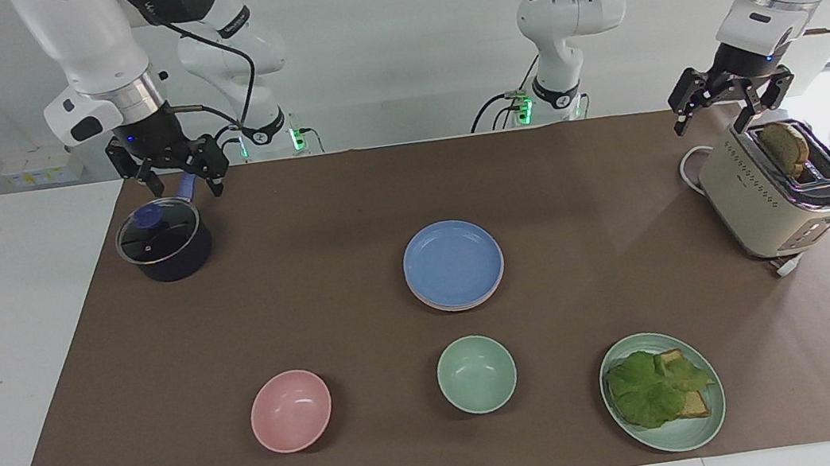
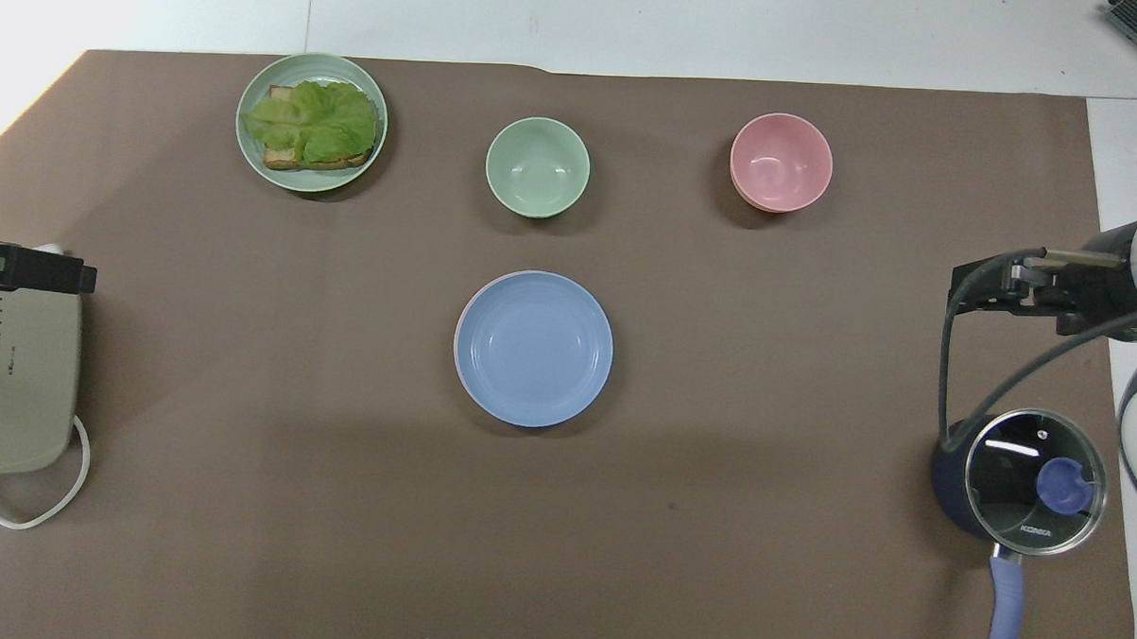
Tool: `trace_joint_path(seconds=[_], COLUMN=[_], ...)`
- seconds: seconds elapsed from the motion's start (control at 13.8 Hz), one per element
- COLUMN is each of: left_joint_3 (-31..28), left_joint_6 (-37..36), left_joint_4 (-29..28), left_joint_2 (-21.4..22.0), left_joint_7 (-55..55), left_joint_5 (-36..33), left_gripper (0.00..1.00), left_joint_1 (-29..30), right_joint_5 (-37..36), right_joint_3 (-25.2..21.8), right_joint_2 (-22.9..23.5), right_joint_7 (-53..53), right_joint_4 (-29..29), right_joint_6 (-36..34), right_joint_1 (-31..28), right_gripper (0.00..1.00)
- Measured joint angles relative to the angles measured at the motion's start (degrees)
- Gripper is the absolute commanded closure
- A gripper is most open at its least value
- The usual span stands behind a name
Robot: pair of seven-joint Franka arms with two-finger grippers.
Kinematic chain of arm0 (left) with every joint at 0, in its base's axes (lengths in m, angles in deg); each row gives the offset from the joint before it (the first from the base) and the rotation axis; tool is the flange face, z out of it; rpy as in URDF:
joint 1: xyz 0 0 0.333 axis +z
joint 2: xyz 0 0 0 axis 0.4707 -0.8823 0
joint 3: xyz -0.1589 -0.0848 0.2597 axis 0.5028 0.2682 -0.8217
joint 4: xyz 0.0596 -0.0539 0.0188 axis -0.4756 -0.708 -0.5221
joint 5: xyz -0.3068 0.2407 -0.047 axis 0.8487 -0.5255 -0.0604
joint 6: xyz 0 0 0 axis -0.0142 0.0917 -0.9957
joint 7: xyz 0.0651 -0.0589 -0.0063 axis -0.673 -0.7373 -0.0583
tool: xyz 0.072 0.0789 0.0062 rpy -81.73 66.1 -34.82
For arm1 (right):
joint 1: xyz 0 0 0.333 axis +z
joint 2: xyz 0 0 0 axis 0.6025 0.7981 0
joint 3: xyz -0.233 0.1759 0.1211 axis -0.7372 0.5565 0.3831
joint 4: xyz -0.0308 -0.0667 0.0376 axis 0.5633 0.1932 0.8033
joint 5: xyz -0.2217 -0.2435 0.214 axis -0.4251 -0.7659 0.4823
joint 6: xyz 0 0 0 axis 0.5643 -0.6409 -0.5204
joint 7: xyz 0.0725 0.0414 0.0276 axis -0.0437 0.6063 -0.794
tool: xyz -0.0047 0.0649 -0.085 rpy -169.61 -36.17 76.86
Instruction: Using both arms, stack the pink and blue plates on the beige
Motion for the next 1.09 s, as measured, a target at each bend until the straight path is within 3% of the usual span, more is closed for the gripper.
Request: trace_joint_path(seconds=[1.09], left_joint_3=[0.0], left_joint_6=[0.0], left_joint_4=[0.0], left_joint_2=[0.0], left_joint_7=[0.0], left_joint_5=[0.0], left_gripper=[0.0], left_joint_1=[0.0], right_joint_5=[0.0], right_joint_3=[0.4], right_joint_2=[0.1], right_joint_7=[0.0], right_joint_4=[0.0], right_joint_6=[-0.8], right_joint_1=[0.1], right_gripper=[0.0])
